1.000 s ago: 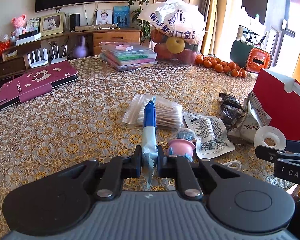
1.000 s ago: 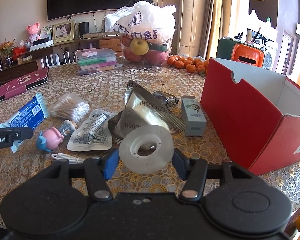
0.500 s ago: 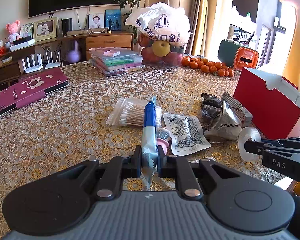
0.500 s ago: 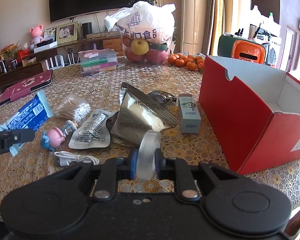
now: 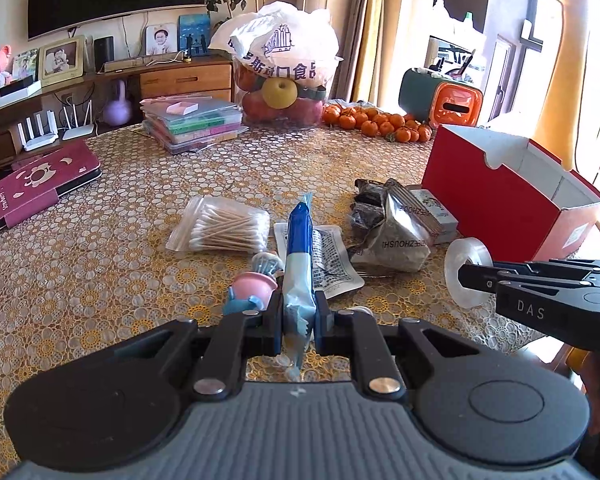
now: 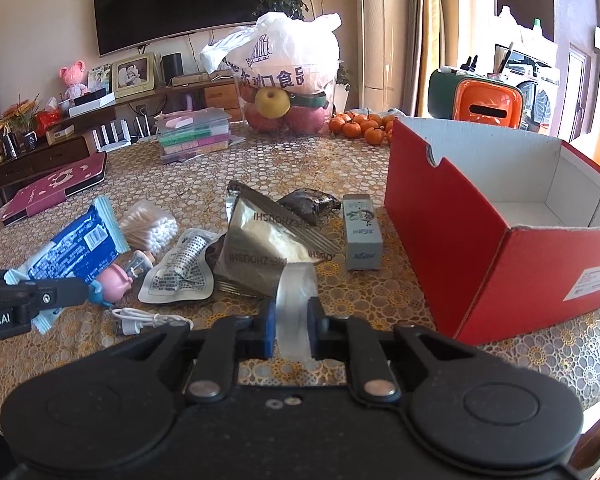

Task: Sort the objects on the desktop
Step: 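Carry the snack packet and tape roll with both tools over the red shoebox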

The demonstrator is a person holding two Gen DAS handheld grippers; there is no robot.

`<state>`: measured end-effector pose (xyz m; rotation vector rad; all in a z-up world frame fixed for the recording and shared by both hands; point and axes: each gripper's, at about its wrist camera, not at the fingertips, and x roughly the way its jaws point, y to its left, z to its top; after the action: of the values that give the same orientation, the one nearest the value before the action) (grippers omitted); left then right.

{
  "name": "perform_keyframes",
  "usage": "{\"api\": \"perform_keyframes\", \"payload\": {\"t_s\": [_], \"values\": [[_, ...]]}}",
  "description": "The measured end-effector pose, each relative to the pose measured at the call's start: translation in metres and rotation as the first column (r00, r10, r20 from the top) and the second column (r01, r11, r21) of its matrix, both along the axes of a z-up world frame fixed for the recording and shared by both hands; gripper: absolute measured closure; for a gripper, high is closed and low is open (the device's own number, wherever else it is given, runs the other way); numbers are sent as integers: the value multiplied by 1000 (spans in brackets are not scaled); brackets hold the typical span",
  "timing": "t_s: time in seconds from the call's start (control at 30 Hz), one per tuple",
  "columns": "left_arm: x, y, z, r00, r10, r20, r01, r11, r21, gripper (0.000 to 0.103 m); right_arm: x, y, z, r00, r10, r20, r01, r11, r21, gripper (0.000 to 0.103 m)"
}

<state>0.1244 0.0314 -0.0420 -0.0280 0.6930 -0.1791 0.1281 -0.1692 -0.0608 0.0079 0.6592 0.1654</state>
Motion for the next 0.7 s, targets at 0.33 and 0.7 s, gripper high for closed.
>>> {"api": "perform_keyframes", "payload": {"t_s": [0.33,0.7], "values": [[-10,-26,25,997,-81,-4,81,997,-19,90,-14,-24,25,1000,0,6,0,999,33,89],[-18,-56,43,984,-175,-22,174,984,-36,90,-32,-46,47,1000,28,10,-28,998,62,89]]}}
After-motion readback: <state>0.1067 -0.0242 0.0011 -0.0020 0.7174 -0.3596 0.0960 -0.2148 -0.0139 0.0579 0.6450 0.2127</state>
